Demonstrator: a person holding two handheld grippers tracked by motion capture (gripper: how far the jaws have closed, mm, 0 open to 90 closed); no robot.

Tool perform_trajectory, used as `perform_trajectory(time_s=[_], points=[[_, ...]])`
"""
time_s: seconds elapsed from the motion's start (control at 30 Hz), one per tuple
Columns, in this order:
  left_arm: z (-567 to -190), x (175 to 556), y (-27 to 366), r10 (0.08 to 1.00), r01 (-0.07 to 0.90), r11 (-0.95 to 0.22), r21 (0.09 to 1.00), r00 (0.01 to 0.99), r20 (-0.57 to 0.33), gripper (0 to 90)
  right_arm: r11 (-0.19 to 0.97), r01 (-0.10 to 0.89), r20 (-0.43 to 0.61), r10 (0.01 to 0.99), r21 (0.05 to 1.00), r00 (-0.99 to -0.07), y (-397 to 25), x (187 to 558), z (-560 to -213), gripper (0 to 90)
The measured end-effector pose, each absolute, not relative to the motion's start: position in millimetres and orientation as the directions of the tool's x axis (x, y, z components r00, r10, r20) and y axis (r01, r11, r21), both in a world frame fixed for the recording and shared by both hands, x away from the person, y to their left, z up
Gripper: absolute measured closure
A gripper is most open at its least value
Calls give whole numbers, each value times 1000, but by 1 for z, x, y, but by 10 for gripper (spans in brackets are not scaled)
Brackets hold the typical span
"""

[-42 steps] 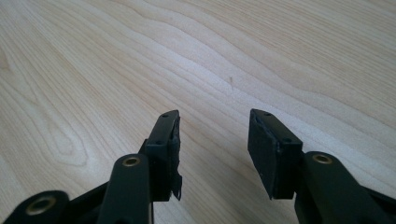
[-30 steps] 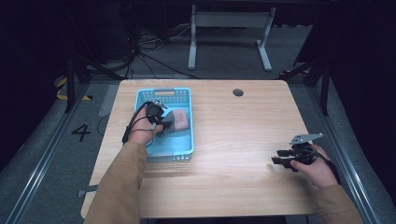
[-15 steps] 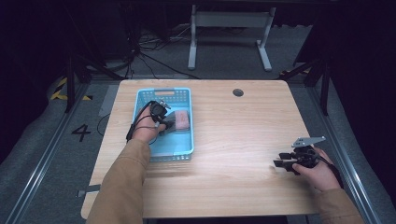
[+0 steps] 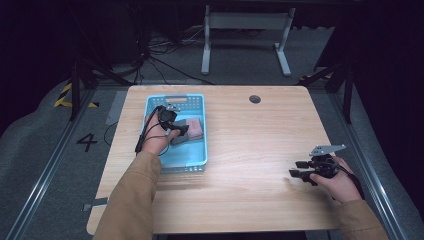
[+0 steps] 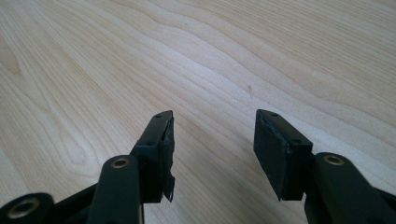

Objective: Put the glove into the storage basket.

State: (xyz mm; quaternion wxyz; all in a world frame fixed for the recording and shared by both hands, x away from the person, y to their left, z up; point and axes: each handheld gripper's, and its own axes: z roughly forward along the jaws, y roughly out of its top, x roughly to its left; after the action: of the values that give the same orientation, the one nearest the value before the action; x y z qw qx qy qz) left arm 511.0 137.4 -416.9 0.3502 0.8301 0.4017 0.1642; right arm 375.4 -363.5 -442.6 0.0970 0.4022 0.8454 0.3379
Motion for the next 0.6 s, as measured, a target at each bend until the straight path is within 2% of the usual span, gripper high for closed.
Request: perform_trajectory(time_s=[0.27,0.6], points=[[-389,484,136,767,544,-356,760,635,-95,340,458,601,106,732,656,-673,-355,386,-441,490],[-364,433,135,716,498,-372,783,691,-98,321,471,587,107,714,659,-692,-344,407,-440,487]])
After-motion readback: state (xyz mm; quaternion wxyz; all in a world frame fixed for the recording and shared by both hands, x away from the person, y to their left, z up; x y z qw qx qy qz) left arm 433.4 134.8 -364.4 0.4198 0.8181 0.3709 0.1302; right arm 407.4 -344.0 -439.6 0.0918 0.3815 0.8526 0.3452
